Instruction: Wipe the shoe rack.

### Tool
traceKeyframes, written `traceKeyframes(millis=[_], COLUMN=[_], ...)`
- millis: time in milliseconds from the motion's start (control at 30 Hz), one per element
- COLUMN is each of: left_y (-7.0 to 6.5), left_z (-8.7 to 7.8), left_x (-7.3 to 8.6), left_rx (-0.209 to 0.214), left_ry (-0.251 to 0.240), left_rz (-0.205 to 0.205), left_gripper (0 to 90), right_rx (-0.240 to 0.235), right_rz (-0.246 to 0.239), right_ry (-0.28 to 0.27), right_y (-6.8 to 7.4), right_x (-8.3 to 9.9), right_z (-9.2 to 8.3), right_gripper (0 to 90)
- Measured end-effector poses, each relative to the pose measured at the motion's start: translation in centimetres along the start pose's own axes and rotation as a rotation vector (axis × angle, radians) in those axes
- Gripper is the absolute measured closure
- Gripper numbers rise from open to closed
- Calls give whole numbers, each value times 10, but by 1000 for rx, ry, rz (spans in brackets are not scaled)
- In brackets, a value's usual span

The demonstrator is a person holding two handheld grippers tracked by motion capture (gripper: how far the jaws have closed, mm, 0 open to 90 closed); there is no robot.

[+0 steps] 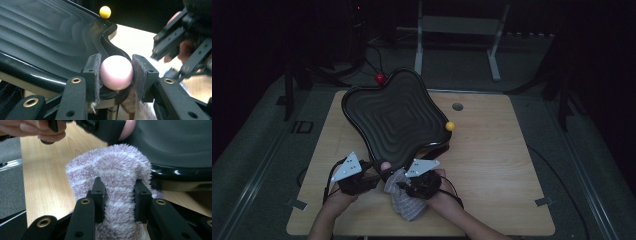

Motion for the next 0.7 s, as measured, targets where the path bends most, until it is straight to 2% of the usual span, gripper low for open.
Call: traceKeyframes(millis=[33,100,133,200,267,367,467,500,533,567,700], left_y=[0,0,0,0,0,0,0,0,0,0,1], left_z=[0,0,0,0,0,0,0,0,0,0,0], left_x=[0,0,0,0,0,0,1,1,1,1,1], left_rx=[1,0,1,2,1,3,1,1,2,4,9], left_ry=[2,3,3,0,2,0,-4,-4,-5,-6,-5], left_rz=[1,2,2,2,2,3,3,3,3,3,6], left_gripper=[602,602,602,602,602,601,601,601,601,601,602], right_rx=[-4,26,19,23,52,128,201,201,215,271,327], right_rz=[1,4,27,45,46,73,135,135,148,175,222], right_ry=[11,46,54,46,47,6,-32,-32,-42,-63,-73], right_y=[0,-4,-8,-13,-23,-46,-73,-73,-80,-97,-119], right_x=[3,11,15,18,19,20,24,24,25,27,31], right_z=[3,9,10,5,-6,-27,-48,-48,-54,-67,-77], right_gripper=[689,686,685,686,685,685,685,685,684,684,684])
Point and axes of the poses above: each handheld gripper's, and its own axes: z roughly forward along the jaws, x roughly out of its underside, y roughly to its left, the point moved 5 cm from there along z, roughly forward along the jaws
